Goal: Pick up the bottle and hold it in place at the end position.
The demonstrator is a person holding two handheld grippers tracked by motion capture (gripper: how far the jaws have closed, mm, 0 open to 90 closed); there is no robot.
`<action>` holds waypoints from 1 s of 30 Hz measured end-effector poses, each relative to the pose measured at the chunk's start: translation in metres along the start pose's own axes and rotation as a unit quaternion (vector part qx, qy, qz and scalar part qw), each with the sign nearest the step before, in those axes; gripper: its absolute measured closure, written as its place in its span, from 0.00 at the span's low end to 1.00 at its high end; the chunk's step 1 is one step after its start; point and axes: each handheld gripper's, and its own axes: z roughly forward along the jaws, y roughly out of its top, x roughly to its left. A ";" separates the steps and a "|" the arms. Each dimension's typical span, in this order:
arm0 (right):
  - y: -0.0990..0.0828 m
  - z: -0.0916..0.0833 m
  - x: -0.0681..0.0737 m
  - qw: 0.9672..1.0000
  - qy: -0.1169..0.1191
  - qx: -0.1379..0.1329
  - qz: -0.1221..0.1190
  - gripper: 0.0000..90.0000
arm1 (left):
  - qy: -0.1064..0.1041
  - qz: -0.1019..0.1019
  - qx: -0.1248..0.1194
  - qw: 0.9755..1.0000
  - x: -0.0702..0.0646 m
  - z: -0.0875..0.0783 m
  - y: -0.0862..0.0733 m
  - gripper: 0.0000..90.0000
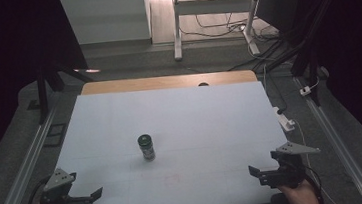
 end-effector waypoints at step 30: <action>0.001 0.005 0.004 0.999 0.009 0.025 -0.022 0.00 | -0.043 -0.018 0.003 0.999 0.007 0.002 0.002 0.00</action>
